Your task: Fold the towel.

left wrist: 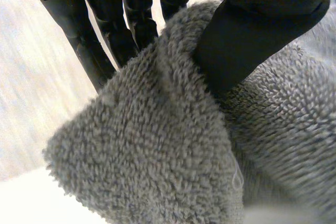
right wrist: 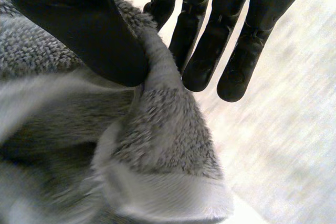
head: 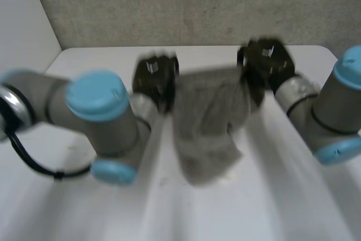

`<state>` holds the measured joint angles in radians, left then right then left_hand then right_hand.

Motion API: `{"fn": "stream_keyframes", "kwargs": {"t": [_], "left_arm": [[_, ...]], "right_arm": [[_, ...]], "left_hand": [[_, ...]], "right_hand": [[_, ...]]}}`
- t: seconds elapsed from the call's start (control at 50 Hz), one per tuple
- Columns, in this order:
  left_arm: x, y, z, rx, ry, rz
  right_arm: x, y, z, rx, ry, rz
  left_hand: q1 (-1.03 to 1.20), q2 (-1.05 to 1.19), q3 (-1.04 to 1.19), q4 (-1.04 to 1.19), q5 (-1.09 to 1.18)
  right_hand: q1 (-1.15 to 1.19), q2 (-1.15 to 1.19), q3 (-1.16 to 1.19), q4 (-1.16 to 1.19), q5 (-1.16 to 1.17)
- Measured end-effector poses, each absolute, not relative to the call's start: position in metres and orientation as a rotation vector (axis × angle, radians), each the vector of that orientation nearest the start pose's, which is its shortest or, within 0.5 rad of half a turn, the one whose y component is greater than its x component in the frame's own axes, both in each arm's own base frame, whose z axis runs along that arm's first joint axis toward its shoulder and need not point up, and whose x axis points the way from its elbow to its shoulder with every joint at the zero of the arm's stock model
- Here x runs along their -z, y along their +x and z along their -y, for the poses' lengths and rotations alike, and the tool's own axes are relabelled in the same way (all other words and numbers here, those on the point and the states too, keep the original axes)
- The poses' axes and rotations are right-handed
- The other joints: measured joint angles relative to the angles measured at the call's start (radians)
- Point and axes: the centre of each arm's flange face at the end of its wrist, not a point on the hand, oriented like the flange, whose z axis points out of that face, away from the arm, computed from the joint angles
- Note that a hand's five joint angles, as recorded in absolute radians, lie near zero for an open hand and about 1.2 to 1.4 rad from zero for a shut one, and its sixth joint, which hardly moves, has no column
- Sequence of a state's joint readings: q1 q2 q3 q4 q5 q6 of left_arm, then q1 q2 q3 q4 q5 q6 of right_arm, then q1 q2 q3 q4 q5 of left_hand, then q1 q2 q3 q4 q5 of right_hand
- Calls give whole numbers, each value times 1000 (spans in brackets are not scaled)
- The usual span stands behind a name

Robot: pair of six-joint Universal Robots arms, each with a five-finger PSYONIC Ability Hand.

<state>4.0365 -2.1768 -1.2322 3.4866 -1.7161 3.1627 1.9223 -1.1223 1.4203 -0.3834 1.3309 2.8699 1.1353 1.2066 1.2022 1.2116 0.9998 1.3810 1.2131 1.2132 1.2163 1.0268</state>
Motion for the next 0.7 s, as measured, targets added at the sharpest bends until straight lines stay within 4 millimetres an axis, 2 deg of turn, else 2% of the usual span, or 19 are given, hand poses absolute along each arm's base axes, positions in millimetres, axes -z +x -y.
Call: {"fn": "stream_keyframes", "kwargs": {"t": [0.04, 0.06, 0.08, 0.1, 0.14, 0.16, 0.18, 0.2, 0.24, 0.28, 0.34, 0.38, 0.42, 0.44, 0.48, 0.52, 0.54, 0.64, 0.7], "left_arm": [[-249, -368, 280, 2646, 634, -2206], [-276, -366, 285, 2726, 619, -2085], [-276, -366, 285, 2726, 619, -2085], [-289, -365, 286, 2764, 610, -2025], [-338, -359, 287, 2883, 584, -1814], [-338, -359, 287, 2883, 584, -1814], [-348, -358, 285, 2908, 586, -1769], [-361, -356, 281, 2936, 605, -1718], [-364, -354, 273, 2933, 684, -1713], [-351, -354, 266, 2883, 784, -1778], [-303, -351, 250, 2684, 979, -2008], [-283, -348, 243, 2588, 1038, -2104], [-241, -341, 230, 2379, 1124, -2284], [-227, -338, 225, 2305, 1146, -2340], [-199, -331, 215, 2152, 1183, -2447], [-180, -326, 207, 2048, 1205, -2512], [-169, -323, 202, 1988, 1217, -2547], [-146, -318, 188, 1864, 1254, -2616], [-147, -319, 185, 1872, 1261, -2614]], "right_arm": [[-254, 285, 337, 2260, -813, -1681], [-272, 286, 341, 2351, -775, -1583], [-272, 286, 341, 2351, -775, -1583], [-280, 286, 342, 2388, -758, -1542], [-307, 284, 343, 2500, -693, -1399], [-307, 284, 343, 2500, -693, -1399], [-321, 283, 341, 2544, -657, -1333], [-327, 282, 338, 2551, -646, -1315], [-328, 282, 334, 2522, -653, -1340], [-322, 282, 329, 2457, -687, -1410], [-296, 284, 316, 2239, -803, -1615], [-284, 285, 310, 2139, -852, -1697], [-258, 285, 298, 1945, -942, -1843], [-252, 284, 296, 1903, -961, -1874], [-226, 283, 285, 1728, -1041, -1992], [-212, 282, 280, 1639, -1084, -2049], [-199, 281, 275, 1566, -1119, -2095], [-171, 275, 266, 1413, -1191, -2187], [-167, 272, 263, 1394, -1200, -2204]], "left_hand": [[0, 2, 3, 1, 1], [0, 3, 5, 3, 1], [0, 3, 5, 3, 1], [0, 3, 5, 4, 2], [0, 3, 5, 4, 5], [0, 3, 5, 4, 5], [0, 5, 7, 5, 7], [0, 5, 8, 5, 7], [0, 5, 8, 5, 7], [0, 5, 8, 5, 13], [0, -14, -8, -21, 13], [0, -37, -32, -36, 6], [-73, -153, -139, -149, -104], [-73, -153, -139, -149, -104], [-173, -246, -240, -250, -207], [-346, -417, -410, -422, -357], [-510, -580, -574, -586, -540], [-825, -890, -885, -896, -857], [-911, -985, -977, -988, -938]], "right_hand": [[1, 0, 0, 0, 1], [1, 0, 0, 0, 1], [1, 0, 0, 0, 1], [1, 0, 0, 0, 1], [1, 0, 0, 0, 2], [1, 0, 0, 0, 2], [1, 0, 0, 0, 3], [6, 0, 0, 0, 5], [7, 0, 0, 0, 7], [9, 1, 1, 0, 8], [9, 1, 2, 0, 8], [9, 1, 2, 0, 8], [9, 1, 2, 0, 9], [9, 1, 2, 0, 9], [9, 1, 3, 0, 9], [9, 1, 2, 0, 9], [9, 1, 2, 0, 9], [9, 1, 2, 0, 9], [9, 1, 2, 0, 9]]}}
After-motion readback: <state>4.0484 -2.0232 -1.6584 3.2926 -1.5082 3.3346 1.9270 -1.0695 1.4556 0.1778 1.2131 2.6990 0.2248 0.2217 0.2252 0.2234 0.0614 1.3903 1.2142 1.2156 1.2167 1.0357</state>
